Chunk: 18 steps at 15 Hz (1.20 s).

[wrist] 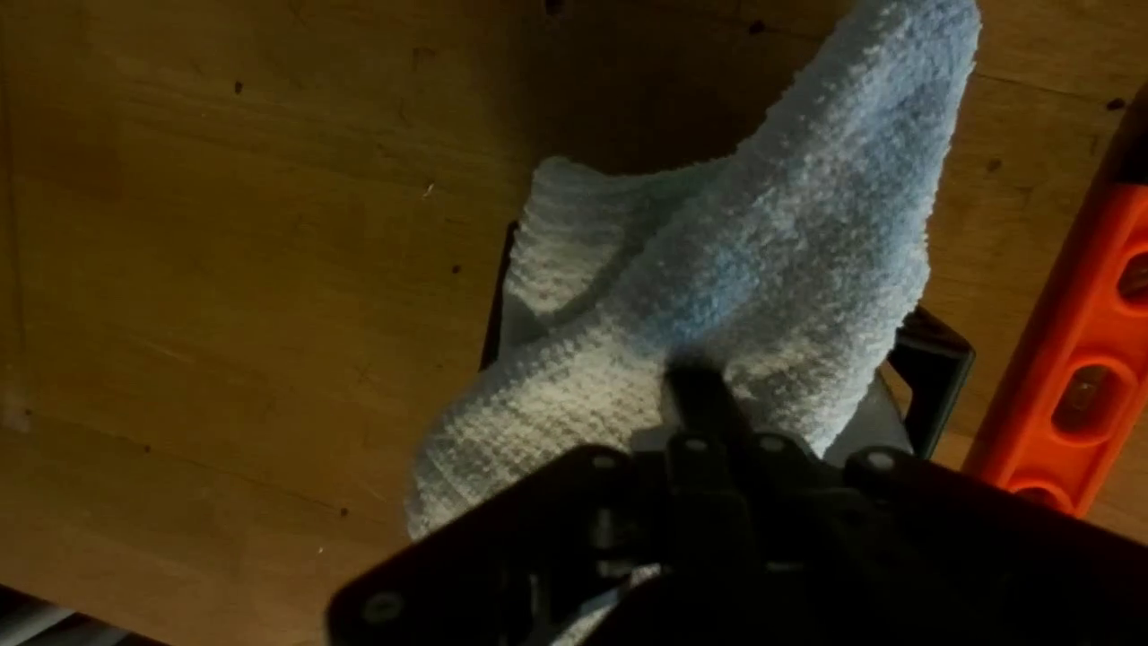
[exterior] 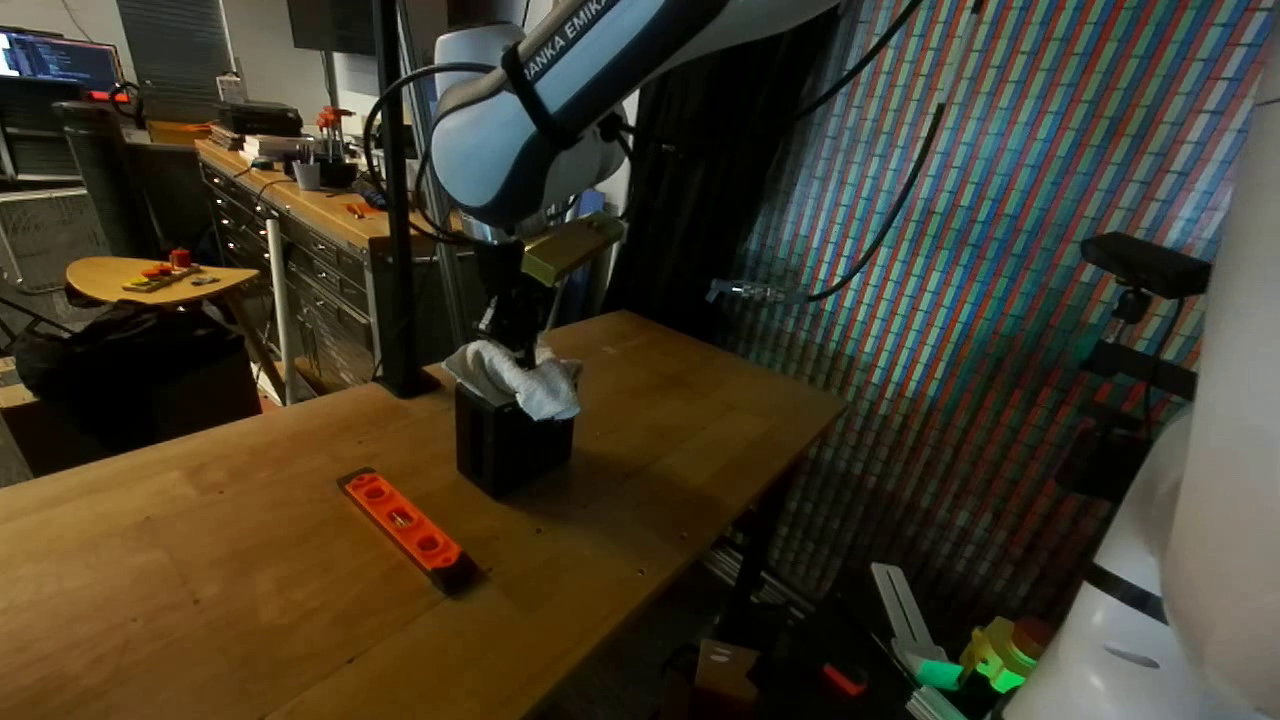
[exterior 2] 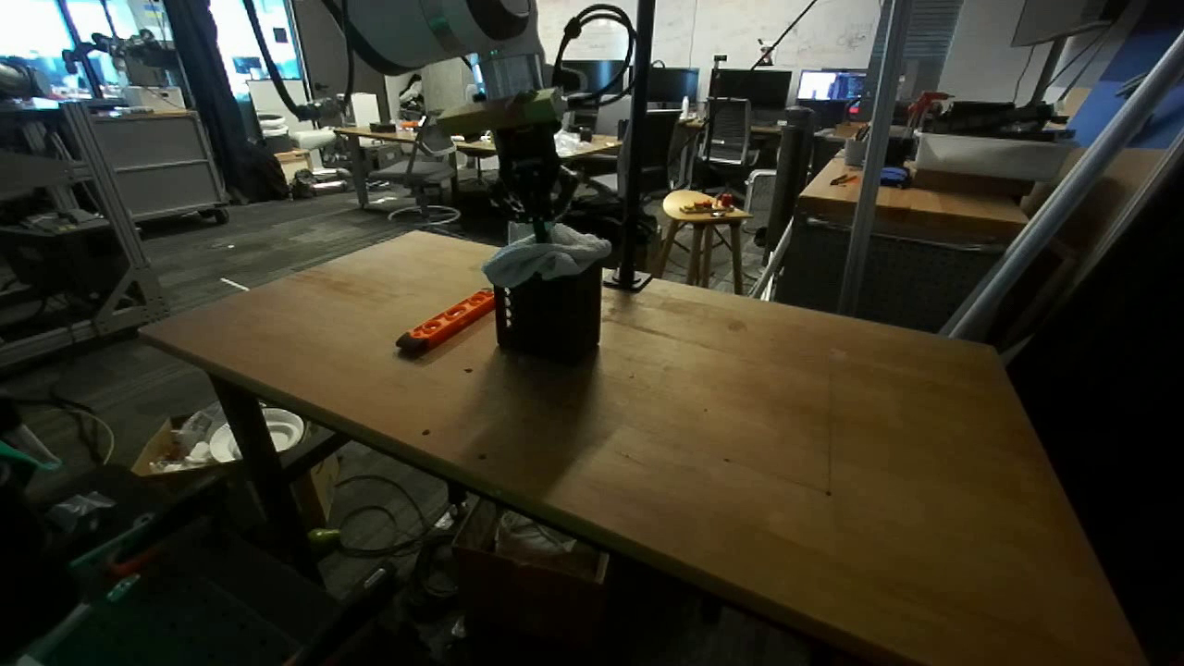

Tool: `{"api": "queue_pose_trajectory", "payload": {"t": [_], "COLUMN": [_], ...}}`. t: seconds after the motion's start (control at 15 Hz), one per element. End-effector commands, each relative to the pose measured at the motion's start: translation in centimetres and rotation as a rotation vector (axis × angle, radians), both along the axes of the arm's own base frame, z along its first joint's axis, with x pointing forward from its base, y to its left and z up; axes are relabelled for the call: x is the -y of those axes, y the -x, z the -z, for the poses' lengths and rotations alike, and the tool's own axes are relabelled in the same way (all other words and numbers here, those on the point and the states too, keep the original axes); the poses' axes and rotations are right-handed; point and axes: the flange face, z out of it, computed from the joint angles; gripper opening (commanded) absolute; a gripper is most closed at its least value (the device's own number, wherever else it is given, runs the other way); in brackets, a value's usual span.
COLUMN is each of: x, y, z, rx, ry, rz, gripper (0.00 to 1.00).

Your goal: Put the white towel in the black basket.

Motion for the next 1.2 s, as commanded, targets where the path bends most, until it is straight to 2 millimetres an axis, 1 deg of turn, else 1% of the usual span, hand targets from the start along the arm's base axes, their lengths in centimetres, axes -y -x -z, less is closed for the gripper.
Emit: {"api": "queue_pose_trajectory", "payload": {"t": [0.0,0.33,0.53,0.6,0.73,0.93,1.13], "x": [0.5,1.6,1.9,2.0,2.0,2.0,2.1], "y": [-1.5,-2.3,-2.4,-2.4,-2.4,-2.3,-2.1], "z": [2.1,5.7,7.9,8.5,9.6,10.8,10.6], "rx": [-0.015,-0.047,-0.067,-0.071,-0.079,-0.088,-0.087], "ry": [-0.037,-0.098,-0.138,-0.149,-0.17,-0.198,-0.207], "rz": [0.029,0.072,0.094,0.098,0.104,0.104,0.096], "gripper": [0.02,0.03,0.02,0.03,0.02,0.02,0.02]}}
